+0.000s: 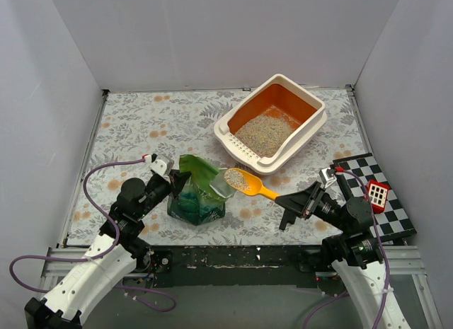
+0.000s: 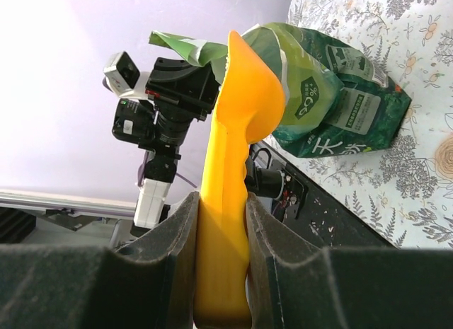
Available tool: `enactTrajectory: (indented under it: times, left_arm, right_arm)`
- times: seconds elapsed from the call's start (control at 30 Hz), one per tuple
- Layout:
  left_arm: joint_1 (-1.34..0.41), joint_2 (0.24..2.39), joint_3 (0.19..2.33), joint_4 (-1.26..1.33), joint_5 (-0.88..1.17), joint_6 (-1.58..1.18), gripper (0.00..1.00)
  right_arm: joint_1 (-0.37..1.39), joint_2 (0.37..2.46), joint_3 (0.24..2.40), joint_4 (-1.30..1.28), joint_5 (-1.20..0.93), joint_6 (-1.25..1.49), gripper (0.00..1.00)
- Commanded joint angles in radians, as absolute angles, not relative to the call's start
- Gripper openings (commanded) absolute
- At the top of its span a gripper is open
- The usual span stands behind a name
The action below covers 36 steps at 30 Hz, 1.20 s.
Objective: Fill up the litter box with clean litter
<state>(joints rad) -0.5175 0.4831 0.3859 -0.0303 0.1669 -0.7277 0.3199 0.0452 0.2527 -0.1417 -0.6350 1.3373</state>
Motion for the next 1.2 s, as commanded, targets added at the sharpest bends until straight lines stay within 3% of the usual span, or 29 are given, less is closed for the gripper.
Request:
enactTrajectory:
  times: [0.0,0.67,1.17]
  left_arm:
    - [-0.515,0.474,0.382,-0.066,0.103,-0.719,0.0]
    - [-0.515,0.45,0.371,-0.058,0.092,-0.724,0.0]
    - [-0.515,0.423,0.365,-0.049,0.091,-0.719,0.0]
  right_arm:
    - [0.314,0.09,0.293,0.032,-0.626,1.387,0.01]
    - [0.316,0.53,0.414,0.449,-0.247,1.411,0.01]
    - [0.314,0.905,0.633,0.232,0.066,1.183,0.01]
